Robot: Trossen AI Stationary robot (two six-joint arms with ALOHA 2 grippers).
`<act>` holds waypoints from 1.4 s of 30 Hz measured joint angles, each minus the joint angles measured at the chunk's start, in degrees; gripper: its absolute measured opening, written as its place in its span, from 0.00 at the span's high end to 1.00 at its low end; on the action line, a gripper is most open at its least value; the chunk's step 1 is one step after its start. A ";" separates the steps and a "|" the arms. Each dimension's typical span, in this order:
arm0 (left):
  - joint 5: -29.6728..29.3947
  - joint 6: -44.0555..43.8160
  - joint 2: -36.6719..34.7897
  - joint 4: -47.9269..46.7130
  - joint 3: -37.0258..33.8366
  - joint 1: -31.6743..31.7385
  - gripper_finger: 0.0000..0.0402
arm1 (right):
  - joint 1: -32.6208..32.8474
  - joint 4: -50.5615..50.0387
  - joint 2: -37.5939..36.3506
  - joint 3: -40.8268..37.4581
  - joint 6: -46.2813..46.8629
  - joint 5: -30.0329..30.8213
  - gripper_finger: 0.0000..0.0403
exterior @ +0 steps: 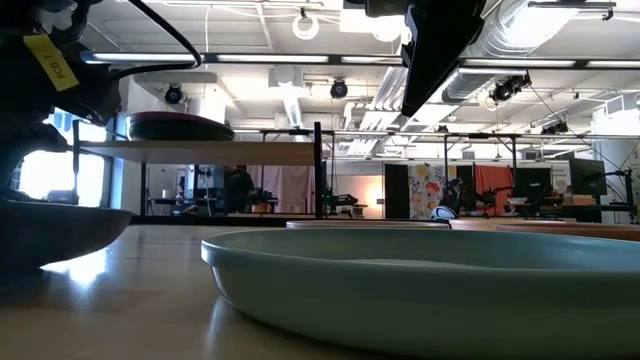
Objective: Place and stack plates onto a shelf
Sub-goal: Stack the black plate on top of the violet plate on the shelf
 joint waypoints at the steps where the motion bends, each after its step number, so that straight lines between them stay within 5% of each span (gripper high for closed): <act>1: 0.00 0.00 0.00 0.18 0.00 0.00 0.82 | 0.00 0.00 0.00 -0.01 -0.29 0.00 0.69; 22: 1.03 -3.50 0.00 1.26 0.00 0.04 0.59 | 0.00 0.02 0.02 -0.01 -0.82 0.00 0.69; 42: 2.76 -4.96 1.72 8.72 -3.04 0.74 0.60 | 0.04 0.05 0.04 -0.01 -0.43 -0.01 0.69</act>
